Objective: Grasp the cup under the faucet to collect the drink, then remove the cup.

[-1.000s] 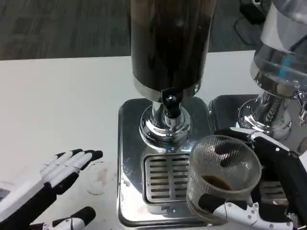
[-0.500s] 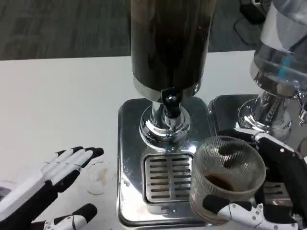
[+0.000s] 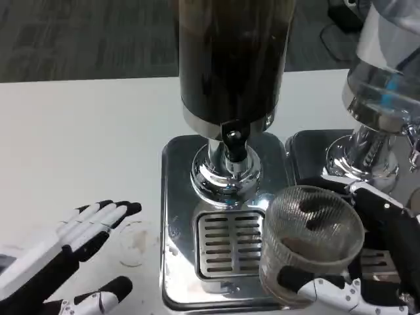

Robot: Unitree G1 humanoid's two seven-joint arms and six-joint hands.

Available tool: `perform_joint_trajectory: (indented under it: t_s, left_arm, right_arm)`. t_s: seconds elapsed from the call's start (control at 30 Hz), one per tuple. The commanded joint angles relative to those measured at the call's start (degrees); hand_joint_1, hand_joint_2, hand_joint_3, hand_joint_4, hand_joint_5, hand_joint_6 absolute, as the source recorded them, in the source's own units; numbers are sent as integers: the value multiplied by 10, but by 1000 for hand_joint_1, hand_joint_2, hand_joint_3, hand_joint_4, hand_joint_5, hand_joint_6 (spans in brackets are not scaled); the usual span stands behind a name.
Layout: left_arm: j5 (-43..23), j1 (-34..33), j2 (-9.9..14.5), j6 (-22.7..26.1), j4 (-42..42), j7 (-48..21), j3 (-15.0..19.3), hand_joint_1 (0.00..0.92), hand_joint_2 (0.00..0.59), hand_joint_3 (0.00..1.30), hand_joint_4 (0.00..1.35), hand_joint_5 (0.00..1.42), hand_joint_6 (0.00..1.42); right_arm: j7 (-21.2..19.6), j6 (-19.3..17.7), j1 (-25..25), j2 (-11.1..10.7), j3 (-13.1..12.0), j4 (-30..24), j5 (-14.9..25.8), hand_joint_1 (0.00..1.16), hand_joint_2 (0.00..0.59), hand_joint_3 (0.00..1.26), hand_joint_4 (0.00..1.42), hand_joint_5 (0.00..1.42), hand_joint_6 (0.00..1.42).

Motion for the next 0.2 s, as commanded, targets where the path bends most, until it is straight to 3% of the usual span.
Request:
perform_joint_trajectory:
  t_s: [0.03, 0.2]
  left_arm:
    - [6, -3, 3, -3, 4, 4, -2, 0, 289, 44, 0, 0, 0]
    - [5, 1, 4, -4, 3, 4, -1, 0, 289, 44, 0, 0, 0]
  right_arm:
    - [-2, -6, -3, 5, 3, -11, 9, 1062, 143, 453, 525, 789, 1239]
    - [-3, -4, -8, 5, 4, -10, 5, 1062, 143, 453, 525, 789, 1239]
